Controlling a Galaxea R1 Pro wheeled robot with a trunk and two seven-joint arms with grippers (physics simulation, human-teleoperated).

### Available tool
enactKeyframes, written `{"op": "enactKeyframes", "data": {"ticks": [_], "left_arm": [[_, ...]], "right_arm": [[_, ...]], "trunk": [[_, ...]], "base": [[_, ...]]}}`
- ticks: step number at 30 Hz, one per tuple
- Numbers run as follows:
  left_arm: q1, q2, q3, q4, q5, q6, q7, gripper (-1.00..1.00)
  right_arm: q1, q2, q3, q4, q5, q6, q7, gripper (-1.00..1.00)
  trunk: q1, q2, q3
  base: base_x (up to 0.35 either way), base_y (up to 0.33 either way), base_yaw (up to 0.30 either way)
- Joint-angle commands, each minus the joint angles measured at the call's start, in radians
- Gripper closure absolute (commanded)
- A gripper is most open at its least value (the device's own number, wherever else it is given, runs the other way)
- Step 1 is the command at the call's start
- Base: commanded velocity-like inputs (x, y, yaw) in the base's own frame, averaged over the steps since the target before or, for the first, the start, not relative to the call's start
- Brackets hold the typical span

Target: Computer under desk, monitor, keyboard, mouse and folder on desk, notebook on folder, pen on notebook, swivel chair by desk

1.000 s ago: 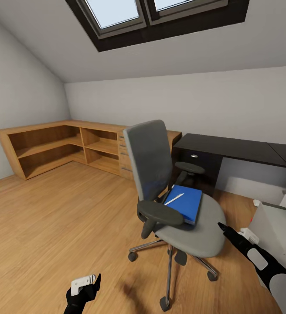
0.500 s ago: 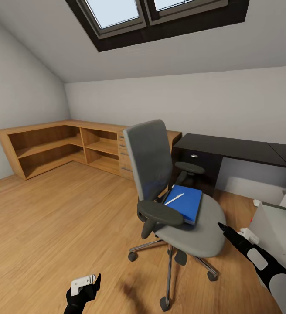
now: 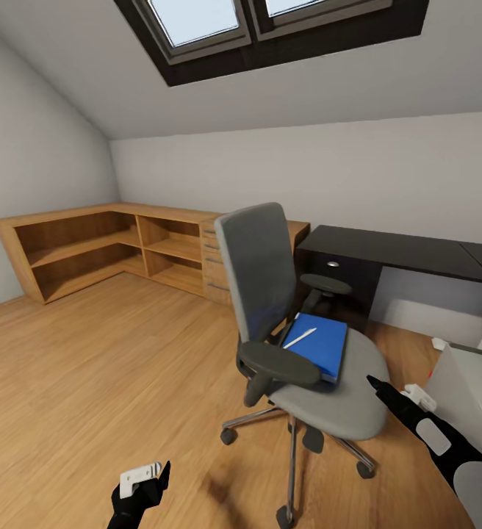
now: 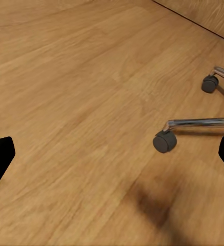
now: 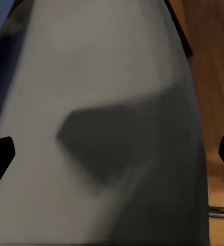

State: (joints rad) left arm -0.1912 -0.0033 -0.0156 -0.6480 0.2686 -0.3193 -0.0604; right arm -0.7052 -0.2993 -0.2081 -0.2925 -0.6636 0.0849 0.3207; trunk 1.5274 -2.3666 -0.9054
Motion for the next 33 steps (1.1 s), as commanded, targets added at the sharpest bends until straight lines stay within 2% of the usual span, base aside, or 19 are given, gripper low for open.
{"op": "enactKeyframes", "data": {"ticks": [1, 9, 33], "left_arm": [[-0.001, 0.000, -0.001, 0.001, 0.011, -0.003, -0.006, -1.00], [-0.001, 0.000, -0.001, 0.001, 0.011, -0.003, -0.006, -1.00], [-0.001, 0.000, -0.001, 0.001, 0.011, -0.003, -0.005, -1.00]], "right_arm": [[0.000, 0.001, -0.006, -0.001, -0.008, 0.009, 0.004, -1.00], [0.000, 0.005, -0.005, -0.001, -0.008, 0.009, 0.005, -1.00], [0.000, 0.011, -0.005, -0.001, -0.008, 0.007, 0.007, -1.00]], "trunk": [[0.000, 0.000, -0.001], [0.000, 0.000, -0.005], [0.000, 0.000, -0.019]], "base": [[0.009, 0.012, 0.019], [0.002, 0.003, 0.147], [0.000, 0.000, 0.237]]}}
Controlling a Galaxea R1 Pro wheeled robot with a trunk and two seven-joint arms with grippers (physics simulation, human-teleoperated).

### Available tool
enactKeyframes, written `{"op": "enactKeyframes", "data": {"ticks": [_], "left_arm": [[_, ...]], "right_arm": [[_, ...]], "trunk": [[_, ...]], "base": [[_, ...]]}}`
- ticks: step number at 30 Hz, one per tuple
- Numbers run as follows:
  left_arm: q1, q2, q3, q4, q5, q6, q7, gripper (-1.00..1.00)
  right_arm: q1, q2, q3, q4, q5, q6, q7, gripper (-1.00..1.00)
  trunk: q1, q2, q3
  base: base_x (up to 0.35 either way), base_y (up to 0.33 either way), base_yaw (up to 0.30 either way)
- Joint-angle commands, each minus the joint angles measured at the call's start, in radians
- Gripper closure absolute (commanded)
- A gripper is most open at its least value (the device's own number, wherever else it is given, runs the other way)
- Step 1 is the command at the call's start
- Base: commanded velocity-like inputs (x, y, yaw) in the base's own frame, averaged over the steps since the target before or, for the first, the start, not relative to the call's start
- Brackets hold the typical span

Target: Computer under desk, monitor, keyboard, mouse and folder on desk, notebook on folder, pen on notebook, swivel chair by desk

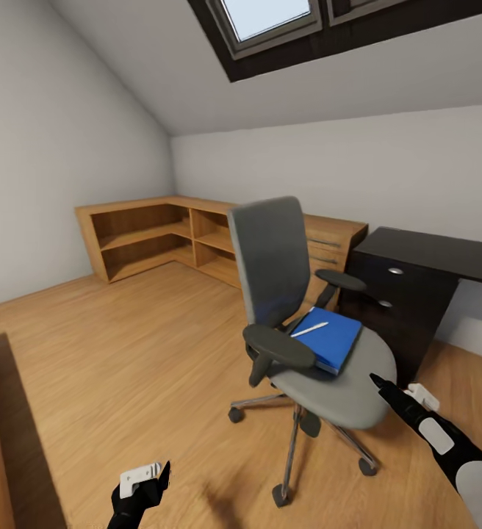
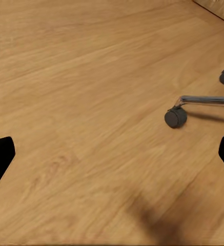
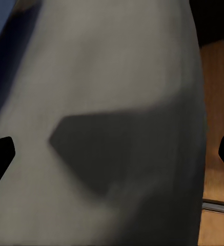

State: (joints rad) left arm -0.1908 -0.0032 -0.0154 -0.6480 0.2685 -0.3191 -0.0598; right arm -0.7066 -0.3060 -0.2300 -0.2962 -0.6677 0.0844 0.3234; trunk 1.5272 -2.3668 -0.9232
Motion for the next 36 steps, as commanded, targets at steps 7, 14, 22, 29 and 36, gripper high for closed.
{"op": "enactKeyframes", "data": {"ticks": [7, 14, 22, 29, 36], "left_arm": [[-0.001, -0.001, -0.002, 0.001, 0.011, -0.003, -0.006, -1.00], [-0.001, -0.001, -0.002, 0.002, 0.011, -0.003, -0.006, -1.00], [-0.001, -0.001, -0.002, 0.002, 0.011, -0.003, -0.006, -1.00], [-0.001, -0.001, -0.002, 0.001, 0.011, -0.003, -0.006, -1.00], [-0.001, -0.001, -0.002, 0.001, 0.011, -0.003, -0.006, -1.00]], "right_arm": [[0.001, 0.016, 0.015, 0.002, -0.004, 0.009, 0.004, -1.00], [0.001, 0.016, 0.015, 0.003, -0.003, 0.008, 0.005, -1.00], [0.001, 0.017, 0.016, 0.003, -0.003, 0.008, 0.005, -1.00], [0.001, 0.023, 0.017, 0.012, -0.003, 0.008, 0.005, -1.00], [0.001, 0.037, 0.017, 0.016, -0.001, 0.006, 0.003, -1.00]], "trunk": [[0.000, 0.000, -0.003], [0.000, 0.000, -0.003], [0.000, 0.000, -0.003], [0.000, 0.000, -0.003], [0.000, 0.000, -0.005]], "base": [[-0.176, 0.000, 0.129], [-0.316, 0.000, 0.012], [-0.296, 0.000, 0.001], [-0.102, 0.000, 0.000], [-0.017, 0.000, 0.056]]}}
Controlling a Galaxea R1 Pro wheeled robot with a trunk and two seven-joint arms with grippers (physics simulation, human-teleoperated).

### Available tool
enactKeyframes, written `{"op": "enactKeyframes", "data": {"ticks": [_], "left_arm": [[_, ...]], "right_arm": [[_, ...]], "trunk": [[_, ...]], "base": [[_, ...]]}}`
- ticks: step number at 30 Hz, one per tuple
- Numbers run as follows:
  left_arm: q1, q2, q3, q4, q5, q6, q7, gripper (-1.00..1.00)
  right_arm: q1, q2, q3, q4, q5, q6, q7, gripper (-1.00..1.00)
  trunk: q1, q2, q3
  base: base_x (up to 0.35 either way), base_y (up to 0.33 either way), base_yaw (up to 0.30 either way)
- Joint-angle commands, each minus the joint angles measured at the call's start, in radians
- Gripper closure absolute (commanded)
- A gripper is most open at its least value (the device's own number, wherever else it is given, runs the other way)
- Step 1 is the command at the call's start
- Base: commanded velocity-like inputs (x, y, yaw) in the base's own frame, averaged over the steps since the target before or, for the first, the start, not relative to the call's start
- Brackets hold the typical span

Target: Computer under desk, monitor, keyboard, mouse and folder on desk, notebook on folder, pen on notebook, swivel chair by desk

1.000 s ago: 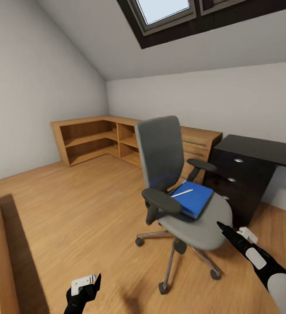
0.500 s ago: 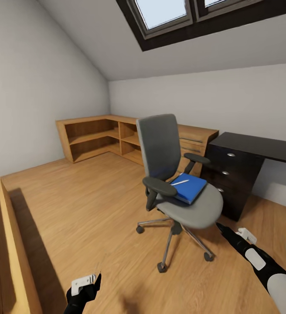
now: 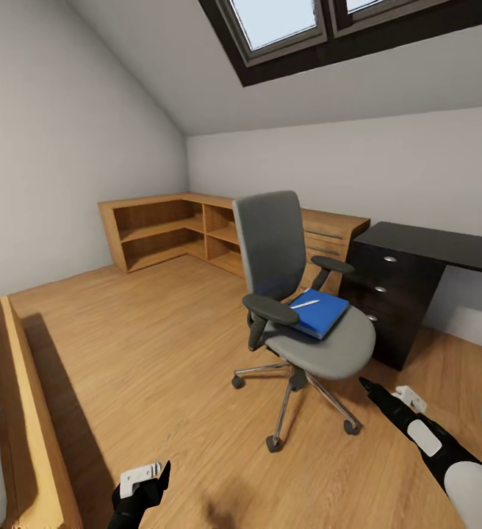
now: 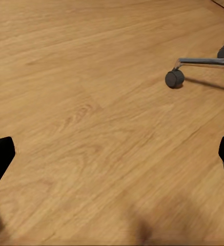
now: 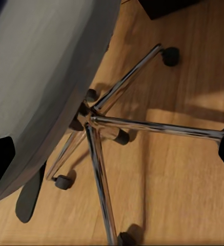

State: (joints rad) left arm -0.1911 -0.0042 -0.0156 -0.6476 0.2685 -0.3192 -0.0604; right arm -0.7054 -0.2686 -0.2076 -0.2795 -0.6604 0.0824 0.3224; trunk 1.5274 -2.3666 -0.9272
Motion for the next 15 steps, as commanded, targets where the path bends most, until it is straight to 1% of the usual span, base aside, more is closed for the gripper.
{"op": "enactKeyframes", "data": {"ticks": [1, 10, 13, 15], "left_arm": [[-0.001, 0.000, -0.001, 0.001, 0.011, -0.003, -0.006, -1.00], [-0.001, 0.000, -0.001, 0.001, 0.011, -0.003, -0.004, -1.00], [-0.001, 0.000, -0.001, 0.002, 0.011, -0.004, -0.004, -1.00], [-0.001, 0.000, -0.001, 0.002, 0.011, -0.004, -0.004, -1.00]], "right_arm": [[0.000, 0.002, -0.006, 0.000, -0.007, 0.008, 0.004, -1.00], [0.000, 0.007, -0.006, -0.001, -0.006, 0.008, 0.003, -1.00], [0.000, 0.008, -0.006, 0.000, -0.005, 0.007, 0.003, -1.00], [0.000, 0.008, -0.006, 0.000, -0.005, 0.007, 0.003, -1.00]], "trunk": [[0.000, 0.000, -0.002], [0.000, 0.000, -0.009], [0.000, 0.000, -0.011], [0.000, 0.000, -0.011]], "base": [[-0.006, 0.000, 0.153], [-0.002, 0.000, 0.198], [0.037, 0.000, 0.103], [0.207, 0.000, 0.032]]}}
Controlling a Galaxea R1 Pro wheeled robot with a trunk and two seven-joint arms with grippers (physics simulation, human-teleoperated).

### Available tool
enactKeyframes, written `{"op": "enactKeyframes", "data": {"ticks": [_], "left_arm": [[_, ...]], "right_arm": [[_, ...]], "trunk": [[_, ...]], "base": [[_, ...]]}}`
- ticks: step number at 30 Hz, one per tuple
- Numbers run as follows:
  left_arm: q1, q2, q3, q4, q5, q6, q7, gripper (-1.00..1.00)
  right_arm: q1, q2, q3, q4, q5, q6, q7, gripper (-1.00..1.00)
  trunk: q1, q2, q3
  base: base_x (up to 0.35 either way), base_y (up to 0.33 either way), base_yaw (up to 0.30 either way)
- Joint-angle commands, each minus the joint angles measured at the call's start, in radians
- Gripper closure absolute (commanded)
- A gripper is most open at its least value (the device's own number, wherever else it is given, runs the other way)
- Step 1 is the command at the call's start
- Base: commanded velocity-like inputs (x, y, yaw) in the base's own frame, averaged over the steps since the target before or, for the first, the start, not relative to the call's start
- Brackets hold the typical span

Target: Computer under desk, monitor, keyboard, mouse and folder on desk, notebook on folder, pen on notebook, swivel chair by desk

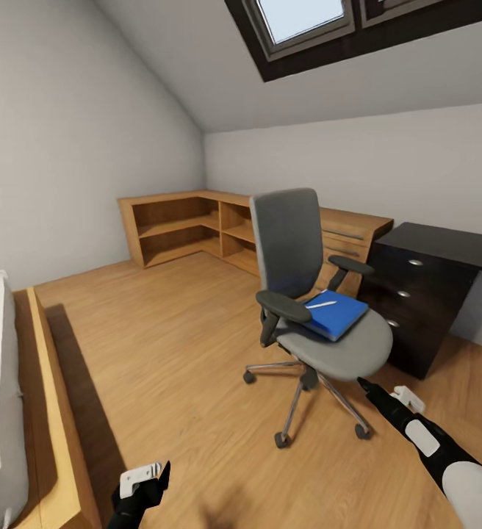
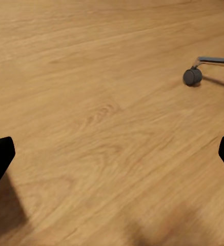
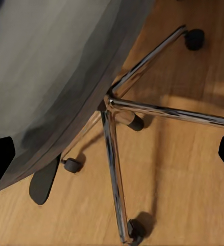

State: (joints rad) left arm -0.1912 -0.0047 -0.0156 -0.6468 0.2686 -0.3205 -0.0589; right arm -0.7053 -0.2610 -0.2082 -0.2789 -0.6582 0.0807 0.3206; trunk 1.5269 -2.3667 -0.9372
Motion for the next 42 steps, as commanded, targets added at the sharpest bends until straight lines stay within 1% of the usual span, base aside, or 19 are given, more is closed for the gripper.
{"op": "enactKeyframes", "data": {"ticks": [1, 9, 17, 42], "left_arm": [[-0.001, 0.000, -0.001, 0.001, 0.011, -0.004, -0.006, -1.00], [-0.001, 0.000, -0.001, 0.000, 0.011, -0.004, -0.006, -1.00], [-0.001, 0.000, -0.001, 0.001, 0.011, -0.003, -0.006, -1.00], [-0.001, 0.000, -0.001, 0.001, 0.011, -0.005, -0.006, -1.00]], "right_arm": [[0.000, 0.000, -0.005, 0.000, -0.008, 0.008, 0.005, -1.00], [0.000, 0.000, -0.005, 0.000, -0.008, 0.008, 0.005, -1.00], [0.000, 0.002, -0.005, 0.000, -0.008, 0.008, 0.005, -1.00], [0.000, 0.001, -0.004, -0.001, -0.006, 0.008, 0.005, -1.00]], "trunk": [[0.000, 0.000, -0.001], [0.000, 0.000, -0.001], [0.000, 0.000, -0.001], [0.000, 0.000, -0.001]], "base": [[0.263, 0.000, 0.013], [0.212, 0.000, 0.002], [0.099, 0.000, 0.000], [0.314, 0.000, 0.000]]}}
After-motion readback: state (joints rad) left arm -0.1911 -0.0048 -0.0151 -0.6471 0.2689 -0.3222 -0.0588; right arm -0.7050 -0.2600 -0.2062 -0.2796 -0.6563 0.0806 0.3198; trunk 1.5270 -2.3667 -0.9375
